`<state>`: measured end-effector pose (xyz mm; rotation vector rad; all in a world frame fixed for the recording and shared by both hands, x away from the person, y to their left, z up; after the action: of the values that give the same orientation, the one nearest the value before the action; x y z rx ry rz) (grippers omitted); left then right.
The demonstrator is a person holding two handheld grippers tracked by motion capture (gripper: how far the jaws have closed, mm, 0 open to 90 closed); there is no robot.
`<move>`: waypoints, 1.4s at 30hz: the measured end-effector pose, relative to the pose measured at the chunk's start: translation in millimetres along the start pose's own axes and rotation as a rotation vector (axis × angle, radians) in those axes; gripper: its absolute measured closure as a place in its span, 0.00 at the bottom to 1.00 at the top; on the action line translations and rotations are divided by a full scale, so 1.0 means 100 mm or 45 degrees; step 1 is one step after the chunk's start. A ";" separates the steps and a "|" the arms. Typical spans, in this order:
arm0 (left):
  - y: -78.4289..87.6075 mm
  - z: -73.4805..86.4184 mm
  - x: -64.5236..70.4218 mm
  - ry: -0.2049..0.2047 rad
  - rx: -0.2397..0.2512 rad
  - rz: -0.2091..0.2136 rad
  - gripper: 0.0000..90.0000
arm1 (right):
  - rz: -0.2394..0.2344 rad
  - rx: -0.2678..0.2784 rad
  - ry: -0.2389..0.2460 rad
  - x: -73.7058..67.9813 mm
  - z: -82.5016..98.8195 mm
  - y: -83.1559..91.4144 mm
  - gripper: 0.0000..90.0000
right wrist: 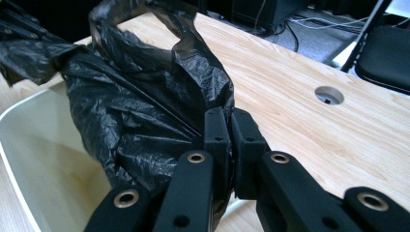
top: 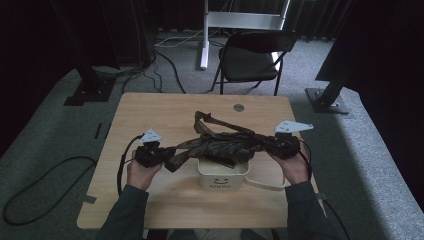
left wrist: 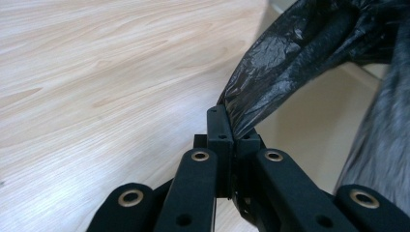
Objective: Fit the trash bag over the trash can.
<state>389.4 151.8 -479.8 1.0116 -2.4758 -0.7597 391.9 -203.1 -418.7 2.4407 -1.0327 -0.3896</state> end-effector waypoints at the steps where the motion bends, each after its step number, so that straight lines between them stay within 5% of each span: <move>1: 0.01 0.01 -0.02 0.011 0.002 -0.003 1.00 | 0.002 -0.001 -0.003 0.01 0.02 0.02 0.96; 15: 0.12 0.04 -0.35 0.118 0.018 -0.079 1.00 | 0.002 -0.027 -0.044 0.09 0.22 0.09 0.96; 20: 0.13 0.00 -0.30 0.086 0.028 -0.068 1.00 | -0.021 -0.037 -0.036 0.07 0.23 0.08 0.88; 22: 0.13 -0.02 -0.28 0.071 0.028 -0.067 1.00 | -0.051 -0.017 -0.011 0.04 0.18 0.10 0.71; 25: 0.12 -0.04 -0.27 0.065 0.032 -0.066 1.00 | -0.055 -0.006 0.009 0.02 0.14 0.13 0.64; 42: 0.08 -0.11 -0.20 0.031 0.041 -0.054 1.00 | -0.080 0.085 0.030 0.01 -0.17 0.24 0.57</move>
<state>404.6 166.8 -468.6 1.0813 -2.4603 -0.7184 385.6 -213.8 -391.6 2.5361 -0.9756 -0.3517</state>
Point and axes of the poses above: each handheld gripper's, and its own axes: y roughly backward along the jaws, z roughly out of its underside, x roughly to its right, the point moved 6 cm from there along -y, roughly forward along the jaws, and after that the axes turned 3 degrees about -y, right-handed, at the moved point
